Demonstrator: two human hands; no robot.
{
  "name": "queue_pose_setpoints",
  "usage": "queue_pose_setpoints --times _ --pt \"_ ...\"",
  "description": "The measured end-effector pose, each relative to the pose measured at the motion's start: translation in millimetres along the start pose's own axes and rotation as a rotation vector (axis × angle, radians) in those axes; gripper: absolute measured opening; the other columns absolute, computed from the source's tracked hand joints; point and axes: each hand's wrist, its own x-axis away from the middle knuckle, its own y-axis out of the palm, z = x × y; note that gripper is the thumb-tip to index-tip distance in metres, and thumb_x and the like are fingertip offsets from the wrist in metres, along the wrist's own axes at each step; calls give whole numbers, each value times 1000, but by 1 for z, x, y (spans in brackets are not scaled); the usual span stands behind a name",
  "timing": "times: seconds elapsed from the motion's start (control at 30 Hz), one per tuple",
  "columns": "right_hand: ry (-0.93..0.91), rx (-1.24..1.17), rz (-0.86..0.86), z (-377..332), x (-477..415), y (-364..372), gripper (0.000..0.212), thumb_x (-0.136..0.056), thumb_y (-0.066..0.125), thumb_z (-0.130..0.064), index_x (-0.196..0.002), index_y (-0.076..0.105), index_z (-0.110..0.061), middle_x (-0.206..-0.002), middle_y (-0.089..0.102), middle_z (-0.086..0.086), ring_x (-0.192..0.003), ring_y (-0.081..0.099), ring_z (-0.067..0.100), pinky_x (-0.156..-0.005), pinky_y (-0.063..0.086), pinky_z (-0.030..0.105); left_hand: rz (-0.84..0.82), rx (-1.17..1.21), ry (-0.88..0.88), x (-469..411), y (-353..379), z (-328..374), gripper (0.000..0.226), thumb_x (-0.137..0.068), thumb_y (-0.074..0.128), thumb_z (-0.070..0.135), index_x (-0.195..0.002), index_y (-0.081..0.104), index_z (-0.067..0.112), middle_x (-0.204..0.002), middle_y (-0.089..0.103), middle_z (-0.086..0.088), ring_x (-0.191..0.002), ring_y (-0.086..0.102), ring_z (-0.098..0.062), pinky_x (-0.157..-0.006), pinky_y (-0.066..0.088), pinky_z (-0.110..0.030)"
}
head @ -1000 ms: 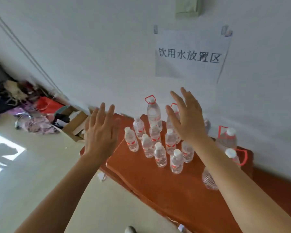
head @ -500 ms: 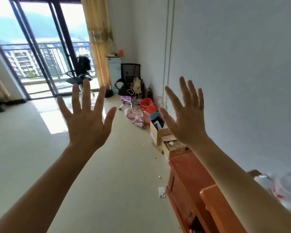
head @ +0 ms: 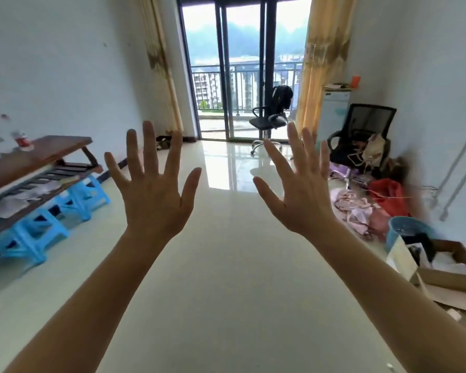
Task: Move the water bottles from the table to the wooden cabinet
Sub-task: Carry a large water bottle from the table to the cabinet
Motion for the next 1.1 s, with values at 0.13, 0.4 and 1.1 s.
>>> queue_pose_setpoints --times 0.13,0.4,1.1 --pt "-72 -91 39 -2 -68 109 71 -103 43 -61 -160 32 -21 -168 14 20 -156 8 42 -123 6 64 -16 -195 -30 -42 61 -42 73 -101 17 67 -161 12 26 -168 3 -14 -155 0 -36 -117 3 -70" --pt "-222 -305 64 -31 -212 255 75 -101 38 -68 -161 30 -22 -167 16 23 -154 12 47 -121 10 68 -33 -428 -202 -122 120 -131 70 -103 23 64 -161 7 30 -168 -1 -15 -154 -3 -38 -116 -1 -70" --pt "-499 -558 1 -326 -432 590 81 -97 34 -74 -163 12 -32 -171 1 15 -156 -2 42 -122 -7 63 -75 -674 -394 -226 299 -497 75 -100 22 69 -161 11 28 -168 3 -14 -155 1 -38 -116 1 -71"
